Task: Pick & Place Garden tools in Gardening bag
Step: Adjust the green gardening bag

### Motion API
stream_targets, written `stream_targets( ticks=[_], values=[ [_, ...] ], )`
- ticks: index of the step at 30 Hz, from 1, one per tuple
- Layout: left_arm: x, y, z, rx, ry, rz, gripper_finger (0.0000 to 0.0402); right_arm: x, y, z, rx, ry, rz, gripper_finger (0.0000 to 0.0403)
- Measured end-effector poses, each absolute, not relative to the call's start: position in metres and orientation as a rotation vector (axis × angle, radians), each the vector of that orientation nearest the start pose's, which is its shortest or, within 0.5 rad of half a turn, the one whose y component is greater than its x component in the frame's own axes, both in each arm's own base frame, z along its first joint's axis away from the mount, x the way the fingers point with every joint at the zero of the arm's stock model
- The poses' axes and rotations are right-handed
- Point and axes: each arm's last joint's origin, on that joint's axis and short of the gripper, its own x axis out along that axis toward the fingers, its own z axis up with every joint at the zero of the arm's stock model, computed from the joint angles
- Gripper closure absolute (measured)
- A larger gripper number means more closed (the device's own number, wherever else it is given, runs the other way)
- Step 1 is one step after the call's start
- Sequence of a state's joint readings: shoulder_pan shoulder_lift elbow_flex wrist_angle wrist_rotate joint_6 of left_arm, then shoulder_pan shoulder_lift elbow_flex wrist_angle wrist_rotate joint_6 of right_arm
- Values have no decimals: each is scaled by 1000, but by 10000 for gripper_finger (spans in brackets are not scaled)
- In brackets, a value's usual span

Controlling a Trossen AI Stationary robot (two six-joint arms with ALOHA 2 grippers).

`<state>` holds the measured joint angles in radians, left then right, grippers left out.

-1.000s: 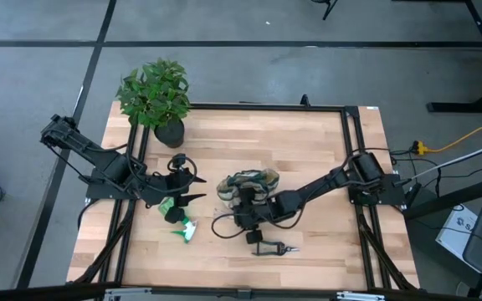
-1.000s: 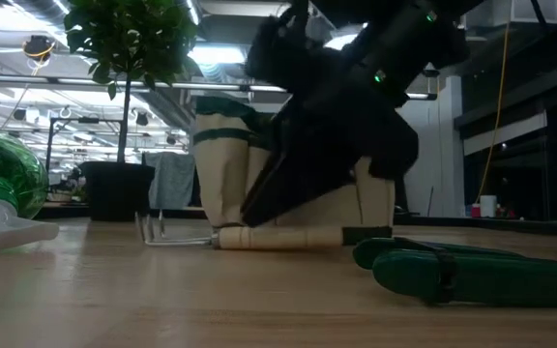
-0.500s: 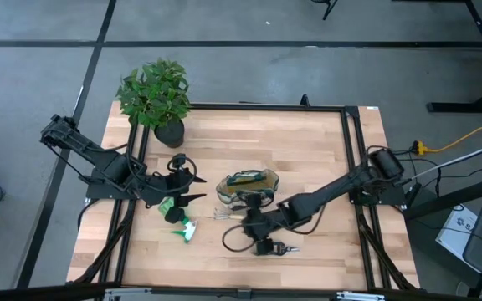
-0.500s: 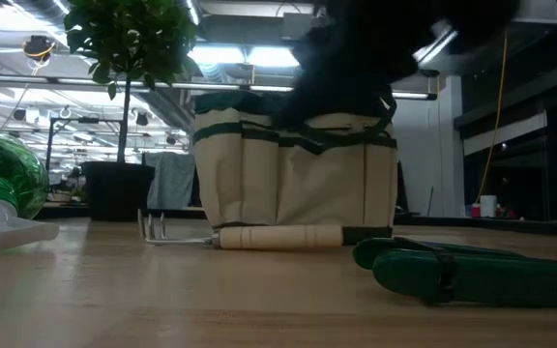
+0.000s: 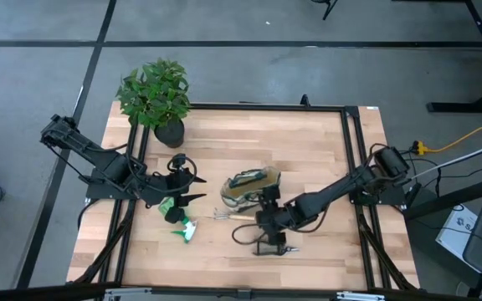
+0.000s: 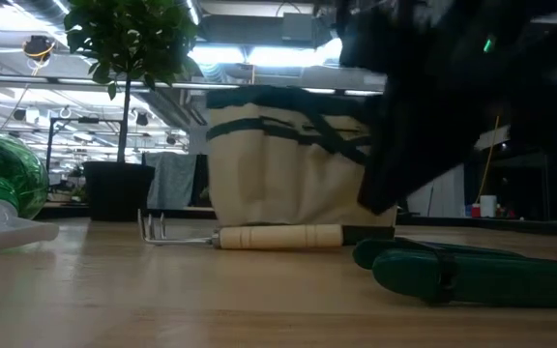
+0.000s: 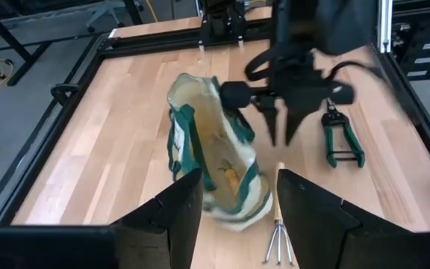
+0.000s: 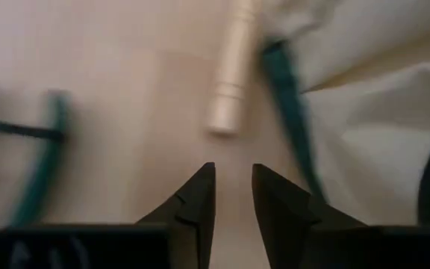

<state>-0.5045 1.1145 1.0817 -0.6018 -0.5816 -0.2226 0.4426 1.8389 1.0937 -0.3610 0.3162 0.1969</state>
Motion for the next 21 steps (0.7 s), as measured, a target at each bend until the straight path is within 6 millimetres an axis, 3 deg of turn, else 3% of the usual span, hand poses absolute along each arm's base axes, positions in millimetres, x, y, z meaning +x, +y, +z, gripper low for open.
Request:
stream_targets(
  ticks=[9,21],
  values=[
    [204,-95,338,111,529,134,233,332,97,136,-217,960,-210,320],
    [204,-95,338,111,530,134,233,348,43,135,-172,886,-303,320]
  ],
)
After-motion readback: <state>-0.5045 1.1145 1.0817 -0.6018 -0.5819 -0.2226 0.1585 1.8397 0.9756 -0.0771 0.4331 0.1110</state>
